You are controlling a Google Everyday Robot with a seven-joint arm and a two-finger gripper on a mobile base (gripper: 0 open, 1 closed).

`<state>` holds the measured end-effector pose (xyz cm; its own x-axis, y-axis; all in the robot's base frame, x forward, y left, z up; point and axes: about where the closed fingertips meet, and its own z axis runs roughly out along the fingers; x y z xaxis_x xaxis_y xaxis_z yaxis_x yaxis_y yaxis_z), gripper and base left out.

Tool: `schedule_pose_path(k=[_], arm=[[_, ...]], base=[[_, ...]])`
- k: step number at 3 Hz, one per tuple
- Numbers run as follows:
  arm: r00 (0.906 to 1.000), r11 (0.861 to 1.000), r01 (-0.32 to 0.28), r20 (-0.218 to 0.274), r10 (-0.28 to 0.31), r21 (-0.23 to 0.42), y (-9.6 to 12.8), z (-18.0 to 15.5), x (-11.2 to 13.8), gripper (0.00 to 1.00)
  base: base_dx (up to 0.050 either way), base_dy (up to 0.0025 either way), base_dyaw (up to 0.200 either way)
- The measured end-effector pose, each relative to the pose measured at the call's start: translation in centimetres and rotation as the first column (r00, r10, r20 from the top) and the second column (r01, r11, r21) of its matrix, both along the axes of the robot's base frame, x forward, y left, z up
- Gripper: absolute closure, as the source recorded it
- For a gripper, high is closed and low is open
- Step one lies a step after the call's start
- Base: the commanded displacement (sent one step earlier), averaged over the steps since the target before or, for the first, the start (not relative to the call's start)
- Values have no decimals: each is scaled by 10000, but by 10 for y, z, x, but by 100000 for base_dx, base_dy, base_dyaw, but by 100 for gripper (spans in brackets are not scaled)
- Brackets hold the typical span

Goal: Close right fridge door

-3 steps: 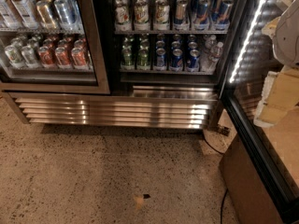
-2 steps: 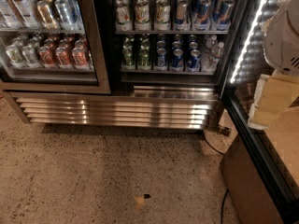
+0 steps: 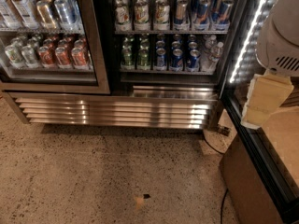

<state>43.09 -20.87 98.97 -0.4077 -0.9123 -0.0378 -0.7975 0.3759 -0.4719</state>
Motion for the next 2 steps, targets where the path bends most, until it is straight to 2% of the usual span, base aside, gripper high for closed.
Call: schedule_pose_path(k=[1, 2], arm=[[9996, 9994, 227, -199, -222, 277, -4, -1, 2, 0], [9994, 9989, -130, -317, 144, 441, -1, -2, 3, 0]], base=[[0, 0, 0], [0, 0, 0]])
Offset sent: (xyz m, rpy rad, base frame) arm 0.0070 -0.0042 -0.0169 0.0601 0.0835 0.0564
